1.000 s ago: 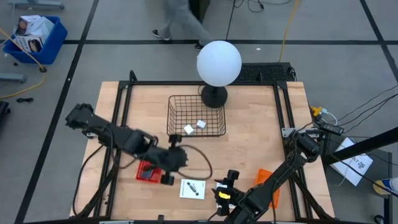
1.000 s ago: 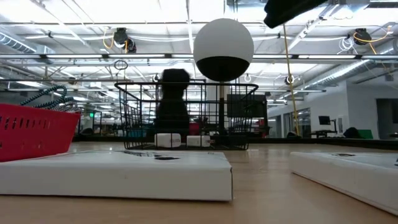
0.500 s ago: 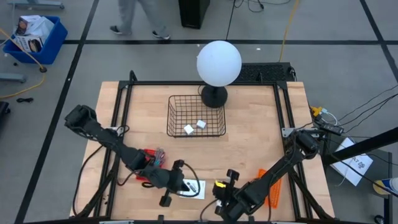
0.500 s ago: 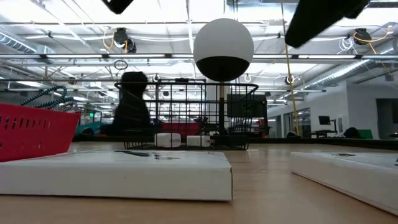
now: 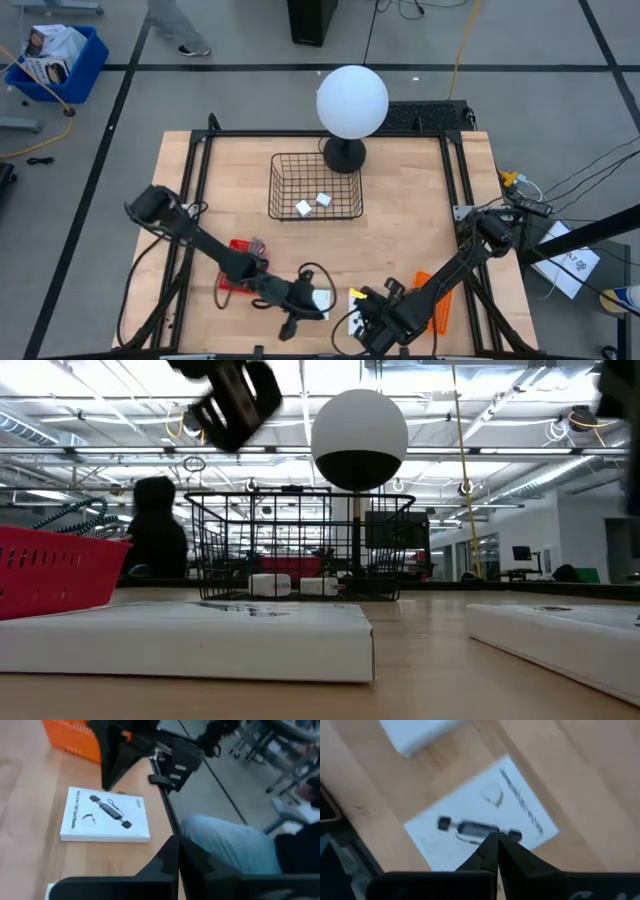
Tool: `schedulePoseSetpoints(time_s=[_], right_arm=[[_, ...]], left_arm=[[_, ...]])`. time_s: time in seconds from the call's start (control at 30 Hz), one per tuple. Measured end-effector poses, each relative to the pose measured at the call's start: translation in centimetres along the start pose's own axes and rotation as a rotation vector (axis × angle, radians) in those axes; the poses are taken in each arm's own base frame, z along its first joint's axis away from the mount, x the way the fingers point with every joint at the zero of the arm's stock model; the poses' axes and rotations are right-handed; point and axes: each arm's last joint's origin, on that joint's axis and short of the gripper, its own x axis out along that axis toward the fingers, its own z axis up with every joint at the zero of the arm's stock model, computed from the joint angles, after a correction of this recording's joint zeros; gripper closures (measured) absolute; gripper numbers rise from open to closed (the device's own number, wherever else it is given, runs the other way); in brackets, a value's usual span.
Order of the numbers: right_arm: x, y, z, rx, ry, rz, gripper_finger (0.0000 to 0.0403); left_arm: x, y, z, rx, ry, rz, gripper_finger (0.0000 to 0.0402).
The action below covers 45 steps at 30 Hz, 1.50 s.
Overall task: Pick and place items into bin
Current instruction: Put the right white card reader box into the orange basket
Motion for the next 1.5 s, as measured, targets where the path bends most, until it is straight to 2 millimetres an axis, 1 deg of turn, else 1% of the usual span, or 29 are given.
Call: schedulePoseSetpoints(time_s=[0.1, 0.27, 0.37, 0.47, 0.57, 0.73, 0.83, 0.9, 1.07, 1.17, 1.27, 1.43, 1.5], right_arm=[[1.2, -0.5, -0.9, 0.055, 0.015, -0.008, 0.0402], [2.1, -1.2, -1.4, 0.118, 0.018, -0.04, 0.0402], [2.1, -1.2, -1.4, 0.142, 0.018, -0.039, 0.0402], [2.1, -1.2, -1.5, 0.171, 0.025, -0.042, 0.0402], [2.1, -1.3, -1.6, 0.195, 0.047, -0.054, 0.0403], [2.1, -1.6, -1.6, 0.205, 0.063, -0.079, 0.0403], [2.0, -1.9, -1.9, 0.241, 0.123, -0.116, 0.0403], [2.0, -2.0, -1.9, 0.26, 0.125, -0.127, 0.0403], [2.1, -1.8, -1.7, 0.291, 0.124, -0.103, 0.0403], [2.5, -1.5, -1.4, 0.29, 0.125, -0.08, 0.0403], [2.6, -1.6, -1.2, 0.294, 0.125, -0.085, 0.0403], [2.7, -1.6, -0.9, 0.301, 0.146, -0.082, 0.0403], [2.9, -1.5, -0.9, 0.293, 0.145, -0.069, 0.0403]], left_arm=[[1.7, 1.4, -1.0, -0.059, 0.013, 0.04, 0.0386], [4.1, 3.7, -1.1, -0.129, 0.008, 0.091, 0.0395], [5.4, 3.9, -1.0, -0.116, 0.023, 0.085, 0.0398], [6.3, 3.6, -0.6, -0.12, 0.052, 0.092, 0.0392], [6.6, 3.7, -0.5, -0.133, 0.11, 0.132, 0.0394], [6.8, 3.4, 0.0, -0.097, 0.11, 0.123, 0.0395], [6.8, 3.6, -0.3, -0.101, 0.136, 0.141, 0.0392], [6.8, 3.9, -0.4, -0.104, 0.151, 0.153, 0.0397], [6.7, 4.5, -0.4, -0.116, 0.169, 0.178, 0.0393], [6.7, 4.6, -0.4, -0.118, 0.174, 0.183, 0.0393], [6.6, 4.8, -0.6, -0.119, 0.192, 0.195, 0.0398], [6.6, 4.9, -0.6, -0.122, 0.197, 0.2, 0.0392], [6.6, 5.0, -0.6, -0.121, 0.202, 0.205, 0.0397]])
